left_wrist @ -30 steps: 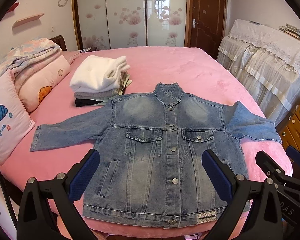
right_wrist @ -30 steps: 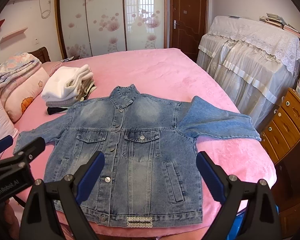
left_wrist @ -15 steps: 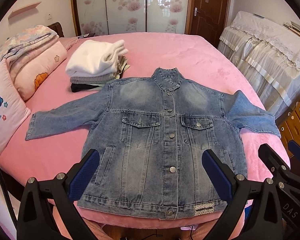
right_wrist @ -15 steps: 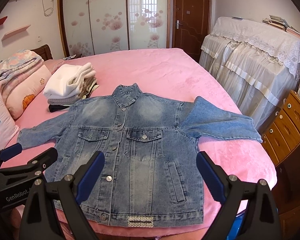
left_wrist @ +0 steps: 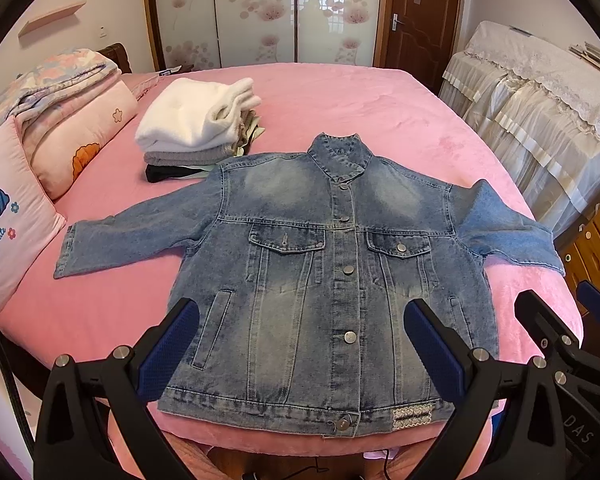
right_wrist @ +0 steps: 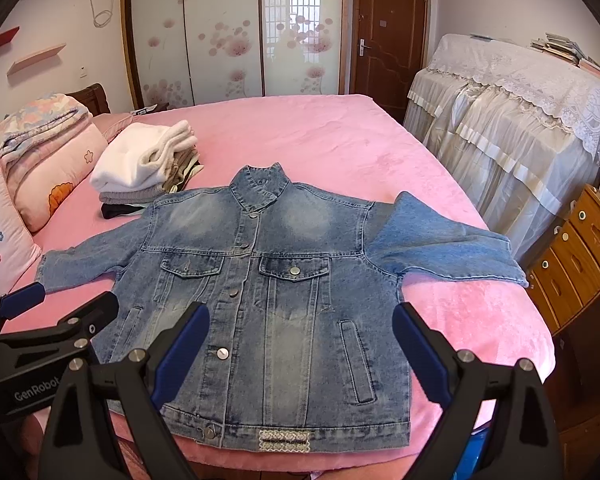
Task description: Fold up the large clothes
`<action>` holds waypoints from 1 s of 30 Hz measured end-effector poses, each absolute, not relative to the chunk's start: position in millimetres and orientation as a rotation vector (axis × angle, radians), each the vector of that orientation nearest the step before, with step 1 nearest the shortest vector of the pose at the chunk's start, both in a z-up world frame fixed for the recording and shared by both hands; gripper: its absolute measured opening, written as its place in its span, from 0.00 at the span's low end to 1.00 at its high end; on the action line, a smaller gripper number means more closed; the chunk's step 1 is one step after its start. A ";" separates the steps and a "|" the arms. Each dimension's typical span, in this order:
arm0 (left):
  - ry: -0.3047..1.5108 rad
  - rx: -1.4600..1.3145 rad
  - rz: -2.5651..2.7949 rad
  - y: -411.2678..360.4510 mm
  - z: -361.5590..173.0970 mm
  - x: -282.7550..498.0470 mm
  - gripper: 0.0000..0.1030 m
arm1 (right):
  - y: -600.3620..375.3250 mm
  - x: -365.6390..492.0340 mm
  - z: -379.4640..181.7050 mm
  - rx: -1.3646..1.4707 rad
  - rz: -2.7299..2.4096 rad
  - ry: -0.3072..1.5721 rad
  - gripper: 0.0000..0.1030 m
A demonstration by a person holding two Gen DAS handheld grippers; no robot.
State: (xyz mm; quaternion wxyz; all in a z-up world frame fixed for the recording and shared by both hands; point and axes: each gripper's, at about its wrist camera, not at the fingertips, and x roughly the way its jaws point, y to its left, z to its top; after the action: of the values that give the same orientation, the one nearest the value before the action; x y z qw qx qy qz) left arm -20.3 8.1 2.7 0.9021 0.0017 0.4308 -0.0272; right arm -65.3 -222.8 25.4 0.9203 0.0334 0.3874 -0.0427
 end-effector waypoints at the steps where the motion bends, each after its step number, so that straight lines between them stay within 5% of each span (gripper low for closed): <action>1: 0.891 0.004 -0.057 8.3 2.7 -20.5 0.99 | -222.7 -65.4 25.5 0.069 -0.087 0.796 0.91; 30: 0.885 0.024 -0.068 -5.1 13.5 -13.6 0.99 | -228.7 -66.4 25.9 0.084 -0.092 0.797 0.91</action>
State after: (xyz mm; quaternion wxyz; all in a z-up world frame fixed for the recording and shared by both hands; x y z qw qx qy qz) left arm -13.6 -5.1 13.5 0.9031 0.0114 0.4280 -0.0331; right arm -66.4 -228.7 25.9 0.9198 0.0408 0.3878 -0.0447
